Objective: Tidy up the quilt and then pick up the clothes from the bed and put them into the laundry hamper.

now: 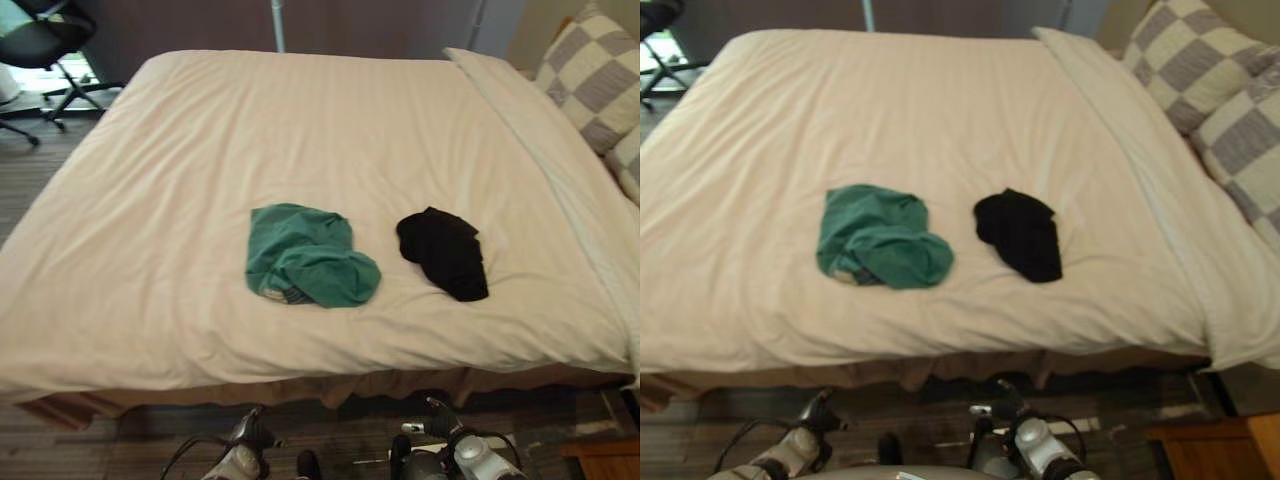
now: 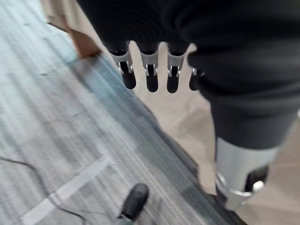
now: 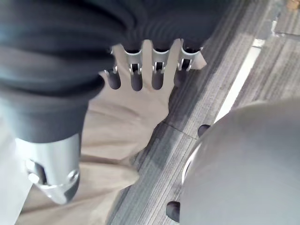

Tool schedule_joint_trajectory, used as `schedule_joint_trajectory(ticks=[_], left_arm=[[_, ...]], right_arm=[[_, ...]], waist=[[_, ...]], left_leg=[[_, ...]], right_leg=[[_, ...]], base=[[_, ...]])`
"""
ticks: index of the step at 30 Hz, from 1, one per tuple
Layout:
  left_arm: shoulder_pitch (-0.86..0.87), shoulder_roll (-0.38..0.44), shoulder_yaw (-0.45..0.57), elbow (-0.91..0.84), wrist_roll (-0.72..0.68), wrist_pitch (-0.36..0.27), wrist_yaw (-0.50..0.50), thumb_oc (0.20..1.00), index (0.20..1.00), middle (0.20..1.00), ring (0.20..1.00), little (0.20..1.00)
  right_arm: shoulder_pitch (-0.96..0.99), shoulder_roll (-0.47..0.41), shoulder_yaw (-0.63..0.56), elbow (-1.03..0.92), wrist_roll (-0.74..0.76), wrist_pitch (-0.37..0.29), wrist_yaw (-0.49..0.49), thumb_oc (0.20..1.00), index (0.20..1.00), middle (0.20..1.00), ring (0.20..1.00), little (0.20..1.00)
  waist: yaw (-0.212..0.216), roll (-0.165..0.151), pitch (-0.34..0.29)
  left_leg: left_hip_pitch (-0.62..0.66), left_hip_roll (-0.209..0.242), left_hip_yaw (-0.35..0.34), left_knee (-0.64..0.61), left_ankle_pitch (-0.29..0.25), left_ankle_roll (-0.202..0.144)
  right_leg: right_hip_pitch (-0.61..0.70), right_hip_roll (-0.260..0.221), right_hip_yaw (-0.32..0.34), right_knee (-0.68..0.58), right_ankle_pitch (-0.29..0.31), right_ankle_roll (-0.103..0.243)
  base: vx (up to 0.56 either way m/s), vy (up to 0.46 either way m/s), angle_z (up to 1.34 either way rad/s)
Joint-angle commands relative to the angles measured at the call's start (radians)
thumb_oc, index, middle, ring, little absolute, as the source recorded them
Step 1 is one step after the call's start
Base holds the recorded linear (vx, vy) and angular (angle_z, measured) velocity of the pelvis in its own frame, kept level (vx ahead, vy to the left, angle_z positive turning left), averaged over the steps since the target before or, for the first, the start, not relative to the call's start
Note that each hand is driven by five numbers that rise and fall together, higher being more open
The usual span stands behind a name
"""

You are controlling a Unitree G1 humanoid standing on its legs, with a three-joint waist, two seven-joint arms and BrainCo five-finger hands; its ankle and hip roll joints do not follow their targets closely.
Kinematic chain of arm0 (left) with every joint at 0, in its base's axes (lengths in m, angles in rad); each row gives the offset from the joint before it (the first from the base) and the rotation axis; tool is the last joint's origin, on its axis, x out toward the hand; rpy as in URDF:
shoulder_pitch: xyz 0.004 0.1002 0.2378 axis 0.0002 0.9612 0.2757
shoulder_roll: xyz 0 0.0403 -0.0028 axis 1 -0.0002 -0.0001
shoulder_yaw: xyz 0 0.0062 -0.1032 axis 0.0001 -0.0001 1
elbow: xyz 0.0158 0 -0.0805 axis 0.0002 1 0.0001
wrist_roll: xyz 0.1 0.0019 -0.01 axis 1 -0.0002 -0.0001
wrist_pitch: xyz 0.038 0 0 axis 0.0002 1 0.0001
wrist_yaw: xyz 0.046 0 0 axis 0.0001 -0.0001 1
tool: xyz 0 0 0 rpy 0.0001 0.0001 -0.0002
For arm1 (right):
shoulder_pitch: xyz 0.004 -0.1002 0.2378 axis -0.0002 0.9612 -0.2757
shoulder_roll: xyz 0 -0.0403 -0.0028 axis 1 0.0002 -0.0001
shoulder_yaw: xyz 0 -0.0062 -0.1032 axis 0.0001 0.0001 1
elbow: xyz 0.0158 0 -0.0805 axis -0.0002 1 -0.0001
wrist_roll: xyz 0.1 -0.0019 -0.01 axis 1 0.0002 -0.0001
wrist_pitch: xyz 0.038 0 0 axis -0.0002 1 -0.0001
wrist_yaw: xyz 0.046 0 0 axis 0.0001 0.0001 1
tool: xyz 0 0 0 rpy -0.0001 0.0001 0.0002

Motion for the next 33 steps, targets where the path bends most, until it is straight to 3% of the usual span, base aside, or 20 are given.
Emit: schedule_joint_trajectory(ticks=[1, 4, 7, 9, 13, 14, 16, 17, 18, 21, 25, 26, 28, 33], left_arm=[[-0.013, 0.042, 0.102, 0.040, -0.072, 0.001, 0.051, 1.000, 1.000, 1.000, 1.000, 1.000], [0.081, 0.130, 0.261, 0.101, -0.127, 0.010, 0.068, 1.000, 1.000, 1.000, 1.000, 1.000], [0.103, 0.249, 0.346, 0.103, -0.120, 0.008, 0.072, 1.000, 1.000, 1.000, 1.000, 1.000], [0.100, 0.285, 0.371, 0.084, -0.123, 0.001, 0.072, 1.000, 1.000, 1.000, 1.000, 1.000], [0.063, 0.426, 0.396, -0.129, -0.078, -0.052, 0.100, 1.000, 1.000, 1.000, 1.000, 1.000], [0.055, 0.483, 0.391, -0.285, -0.032, -0.074, 0.118, 1.000, 1.000, 1.000, 1.000, 1.000], [0.044, 0.539, 0.391, -0.449, -0.015, -0.102, 0.118, 1.000, 1.000, 1.000, 1.000, 1.000], [0.045, 0.539, 0.391, -0.451, -0.015, -0.101, 0.118, 1.000, 1.000, 1.000, 1.000, 1.000], [0.005, 0.602, 0.382, -0.582, -0.010, -0.126, 0.130, 1.000, 1.000, 1.000, 1.000, 1.000], [-0.109, 0.651, 0.315, -0.726, 0.019, -0.136, 0.155, 1.000, 1.000, 1.000, 1.000, 1.000], [-0.235, 0.656, 0.239, -0.775, 0.026, -0.136, 0.162, 1.000, 1.000, 1.000, 1.000, 1.000], [-0.306, 0.630, 0.182, -0.797, 0.032, -0.124, 0.161, 1.000, 1.000, 1.000, 1.000, 1.000], [-0.345, 0.630, 0.161, -0.771, 0.023, -0.125, 0.155, 1.000, 1.000, 1.000, 1.000, 1.000], [-0.610, 0.579, -0.022, -0.610, 0.041, -0.081, 0.163, 1.000, 1.000, 1.000, 1.000, 1.000]], right_arm=[[-0.004, -0.051, -0.067, 0.070, 0.106, 0.003, -0.059, 1.000, 1.000, 1.000, 1.000, 1.000], [0.051, -0.138, -0.237, 0.089, 0.188, -0.003, -0.099, 1.000, 1.000, 1.000, 1.000, 1.000], [0.102, -0.248, -0.362, -0.030, 0.218, -0.028, -0.147, 1.000, 1.000, 1.000, 1.000, 1.000], [0.127, -0.284, -0.404, -0.097, 0.219, -0.037, -0.168, 1.000, 1.000, 1.000, 1.000, 1.000], [0.216, -0.424, -0.489, -0.424, 0.093, -0.058, -0.206, 1.000, 1.000, 1.000, 1.000, 1.000], [0.236, -0.493, -0.511, -0.527, 0.001, -0.073, -0.222, 1.000, 1.000, 1.000, 1.000, 1.000], [0.234, -0.567, -0.520, -0.611, -0.108, -0.075, -0.234, 1.000, 1.000, 1.000, 1.000, 1.000], [0.235, -0.566, -0.521, -0.612, -0.109, -0.074, -0.234, 1.000, 1.000, 1.000, 1.000, 1.000], [0.210, -0.636, -0.527, -0.705, -0.192, -0.077, -0.247, 1.000, 1.000, 1.000, 1.000, 1.000], [0.112, -0.711, -0.490, -0.766, -0.244, -0.077, -0.271, 1.000, 1.000, 1.000, 1.000, 1.000], [-0.014, -0.742, -0.409, -0.813, -0.264, -0.075, -0.267, 1.000, 1.000, 1.000, 1.000, 1.000], [-0.100, -0.752, -0.340, -0.833, -0.284, -0.073, -0.269, 1.000, 1.000, 1.000, 1.000, 1.000], [-0.142, -0.757, -0.306, -0.833, -0.284, -0.074, -0.267, 1.000, 1.000, 1.000, 1.000, 1.000], [-0.356, -0.733, -0.112, -0.876, -0.281, -0.092, -0.262, 1.000, 1.000, 1.000, 1.000, 1.000]], waist=[[0.000, -0.022, 0.009], [-0.004, -0.023, -0.017], [-0.016, -0.024, -0.024], [-0.021, -0.023, -0.023], [-0.035, -0.017, -0.020], [-0.040, -0.016, -0.017], [-0.039, -0.015, -0.016], [-0.039, -0.015, -0.016], [-0.041, -0.013, -0.005], [-0.045, -0.007, 0.044], [-0.050, 0.004, 0.075], [-0.052, 0.011, 0.095], [-0.054, 0.013, 0.100], [-0.069, 0.016, 0.165]], left_leg=[[0.002, 0.067, 0.002, -0.001, -0.051, -0.056], [0.026, 0.072, 0.016, -0.001, -0.057, -0.067], [0.031, 0.076, 0.027, -0.001, -0.054, -0.077], [0.031, 0.077, 0.028, -0.001, -0.053, -0.079], [0.039, 0.077, 0.032, -0.001, -0.055, -0.082], [0.044, 0.079, 0.034, -0.001, -0.060, -0.082], [0.043, 0.079, 0.033, -0.001, -0.060, -0.081], [0.043, 0.079, 0.033, -0.001, -0.060, -0.081], [0.033, 0.080, 0.033, -0.001, -0.056, -0.080], [-0.003, 0.076, 0.031, -0.001, -0.044, -0.074], [-0.045, 0.068, 0.043, -0.001, -0.034, -0.070], [-0.073, 0.066, 0.051, -0.001, -0.025, -0.069], [-0.087, 0.065, 0.057, -0.001, -0.021, -0.070], [-0.180, 0.068, 0.079, -0.001, 0.017, -0.076]], right_leg=[[0.066, -0.040, 0.037, -0.135, 0.045, 0.040], [0.115, -0.053, 0.024, -0.185, 0.070, 0.055], [0.123, -0.061, 0.018, -0.193, 0.076, 0.065], [0.124, -0.063, 0.015, -0.193, 0.076, 0.068], [0.131, -0.070, 0.009, -0.193, 0.079, 0.080], [0.136, -0.073, 0.006, -0.193, 0.078, 0.085], [0.135, -0.075, 0.005, -0.193, 0.079, 0.088], [0.135, -0.075, 0.005, -0.193, 0.079, 0.088], [0.122, -0.078, 0.008, -0.190, 0.081, 0.092], [0.073, -0.086, 0.024, -0.181, 0.091, 0.091], [0.019, -0.094, 0.047, -0.179, 0.109, 0.093], [-0.017, -0.098, 0.059, -0.181, 0.122, 0.096], [-0.036, -0.098, 0.065, -0.181, 0.128, 0.096], [-0.152, -0.099, 0.100, -0.168, 0.164, 0.097]], base=[[0.11, -0.039, 0.09], [0.08, -0.034, -0.13], [0.02, -0.007, 0.00], [0.00, 0.000, 0.00], [0.00, 0.000, 0.00], [0.00, 0.002, 0.06], [0.00, -0.003, 0.07], [-0.03, -0.017, -0.06], [-0.09, -0.014, -0.07], [-0.15, 0.011, -0.08], [-0.14, 0.042, -0.09], [-0.14, 0.043, -0.16], [-0.14, 0.033, -0.23], [-0.14, -0.001, -0.18]])
